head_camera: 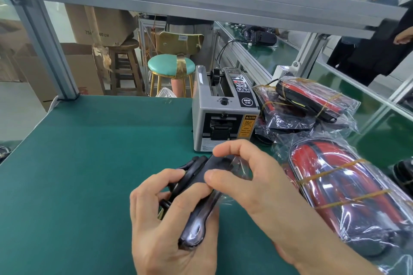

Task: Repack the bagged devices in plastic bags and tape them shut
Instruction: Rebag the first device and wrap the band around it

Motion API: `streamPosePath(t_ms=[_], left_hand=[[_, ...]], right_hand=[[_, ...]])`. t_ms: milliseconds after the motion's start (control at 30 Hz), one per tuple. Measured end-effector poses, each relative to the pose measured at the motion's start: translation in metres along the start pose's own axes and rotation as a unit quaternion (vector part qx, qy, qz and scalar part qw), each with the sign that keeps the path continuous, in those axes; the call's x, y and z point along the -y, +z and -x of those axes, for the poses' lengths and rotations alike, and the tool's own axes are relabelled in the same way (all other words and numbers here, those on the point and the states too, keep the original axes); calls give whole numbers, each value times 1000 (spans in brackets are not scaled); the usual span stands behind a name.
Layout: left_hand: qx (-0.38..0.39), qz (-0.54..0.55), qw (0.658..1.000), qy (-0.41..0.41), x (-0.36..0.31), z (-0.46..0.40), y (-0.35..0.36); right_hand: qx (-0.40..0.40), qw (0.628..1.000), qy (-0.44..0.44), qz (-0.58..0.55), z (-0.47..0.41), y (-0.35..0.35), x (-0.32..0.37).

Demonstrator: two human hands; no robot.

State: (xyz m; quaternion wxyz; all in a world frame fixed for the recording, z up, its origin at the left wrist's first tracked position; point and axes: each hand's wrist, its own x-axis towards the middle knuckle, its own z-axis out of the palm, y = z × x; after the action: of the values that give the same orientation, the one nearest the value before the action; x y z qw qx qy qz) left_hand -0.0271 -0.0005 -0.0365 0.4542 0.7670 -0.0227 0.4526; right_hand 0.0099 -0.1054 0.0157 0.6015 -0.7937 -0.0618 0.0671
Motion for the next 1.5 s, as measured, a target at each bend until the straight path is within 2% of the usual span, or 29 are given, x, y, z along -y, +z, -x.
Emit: streamPosePath(t_ms=[100, 233, 400, 500, 633, 700, 733, 767, 800, 833, 900, 967, 1000, 1033, 1100, 1167, 1233, 1367, 1400, 1500], left_hand=[[-8, 0, 1000, -6, -3, -1, 1], [-6, -2, 1000, -7, -4, 4, 3], [-48, -8, 999, -17, -3, 3, 7], [-26, -10, 1000, -5, -1, 1, 5], [12, -3, 1000, -7, -1, -5, -1], [38, 14, 999, -18, 4, -11, -10], [26, 32, 998, -44, 9, -14, -17], [-4, 78, 992, -101, 14, -15, -24], [-44, 148, 972, -179, 18, -18, -29], [-73, 228, 936, -257, 20, -18, -31], [-102, 327, 876, -338, 29, -14, -34], [-80, 355, 857, -365, 39, -15, -38], [-48, 341, 865, -366, 45, -16, -43], [-16, 310, 884, -350, 51, -18, -50], [42, 246, 924, -289, 59, -20, -60], [100, 170, 952, -233, 58, -20, -61], [97, 75, 976, -181, 56, -18, -54], [-17, -43, 997, -70, 62, -15, -43], [-26, -56, 997, -41, 65, -12, -43], [53, -56, 996, 41, 65, -3, -44]], right_hand=[[12, 999, -28, 32, 0, -1, -3], [-19, 997, -63, 45, 0, -11, -10], [-6, 993, -97, 72, 1, -3, -10], [-20, 989, -117, 91, -3, -1, -11], [-12, 990, -128, 63, -6, -3, -19], [26, 994, -105, -19, -9, -3, -27], [54, 993, -80, -72, -11, -5, -33], [88, 990, -54, -96, -14, -8, -41], [131, 987, -31, -87, -17, -10, -48], [184, 981, -14, -64, -19, -11, -54], [261, 965, -18, -35, -21, -12, -58], [238, 969, -58, 20, -27, -15, -55], [204, 974, -80, 66, -30, -18, -54], [162, 971, -106, 138, -35, -21, -53], [86, 934, -161, 307, -43, -25, -52], [64, 900, -191, 386, -46, -20, -49], [66, 895, -204, 391, -48, -14, -47], [65, 893, -212, 391, -51, -9, -51], [65, 893, -210, 392, -52, -8, -52], [69, 906, -198, 369, -55, -3, -56]])
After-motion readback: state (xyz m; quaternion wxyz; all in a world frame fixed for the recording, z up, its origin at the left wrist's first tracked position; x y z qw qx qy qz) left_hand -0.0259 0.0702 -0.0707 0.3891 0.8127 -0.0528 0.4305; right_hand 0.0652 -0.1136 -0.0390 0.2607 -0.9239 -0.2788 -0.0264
